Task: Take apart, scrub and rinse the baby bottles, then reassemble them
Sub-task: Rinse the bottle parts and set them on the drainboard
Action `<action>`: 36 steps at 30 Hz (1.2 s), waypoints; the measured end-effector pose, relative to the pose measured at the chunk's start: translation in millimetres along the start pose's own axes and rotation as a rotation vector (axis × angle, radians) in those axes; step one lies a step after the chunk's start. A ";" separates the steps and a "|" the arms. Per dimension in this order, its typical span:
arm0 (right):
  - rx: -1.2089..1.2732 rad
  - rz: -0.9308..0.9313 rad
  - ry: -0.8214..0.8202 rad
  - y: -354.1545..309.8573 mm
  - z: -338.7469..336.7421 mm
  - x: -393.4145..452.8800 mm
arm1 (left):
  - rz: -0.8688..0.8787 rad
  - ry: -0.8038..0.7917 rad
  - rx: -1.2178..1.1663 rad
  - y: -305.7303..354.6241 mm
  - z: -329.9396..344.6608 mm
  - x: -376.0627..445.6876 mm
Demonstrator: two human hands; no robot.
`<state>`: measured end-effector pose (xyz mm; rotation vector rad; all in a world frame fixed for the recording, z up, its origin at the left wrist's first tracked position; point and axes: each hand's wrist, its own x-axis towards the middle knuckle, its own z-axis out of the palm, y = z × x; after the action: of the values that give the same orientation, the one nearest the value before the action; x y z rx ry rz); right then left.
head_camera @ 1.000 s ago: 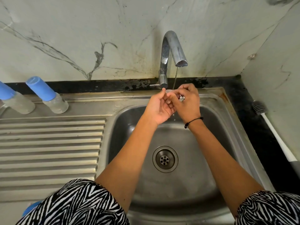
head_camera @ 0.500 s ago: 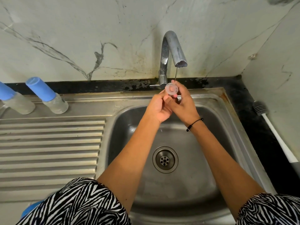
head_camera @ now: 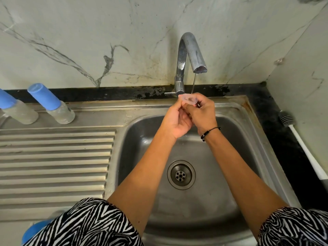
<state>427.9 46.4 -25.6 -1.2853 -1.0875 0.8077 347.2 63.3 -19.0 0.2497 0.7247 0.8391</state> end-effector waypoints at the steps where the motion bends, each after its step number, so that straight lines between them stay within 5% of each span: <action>1: -0.020 -0.004 0.014 2.0 -0.2 -0.1 | -0.005 0.001 0.004 -1.0 -1.6 -0.5; 6: -0.148 -0.040 0.022 5.3 2.0 -3.3 | 0.009 -0.035 -0.038 -1.0 -4.0 -4.9; 13: -0.052 0.030 -0.217 -2.7 -6.4 -6.9 | -0.004 0.092 0.080 1.9 -0.8 5.0; 16: 0.021 0.029 -0.154 -9.1 -8.7 -7.0 | 0.006 0.092 0.165 -1.1 3.6 2.4; 28: -0.423 -0.101 0.049 -5.0 -5.6 -2.6 | -0.064 -0.022 0.055 -9.2 -2.1 -1.7; 36: -0.184 0.011 -0.214 -2.7 -13.6 -2.4 | 0.013 0.048 0.023 -7.7 -4.4 6.8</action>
<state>439.6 39.3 -22.7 -1.3814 -1.3516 0.8846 351.8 63.1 -29.2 0.2557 0.7786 0.8514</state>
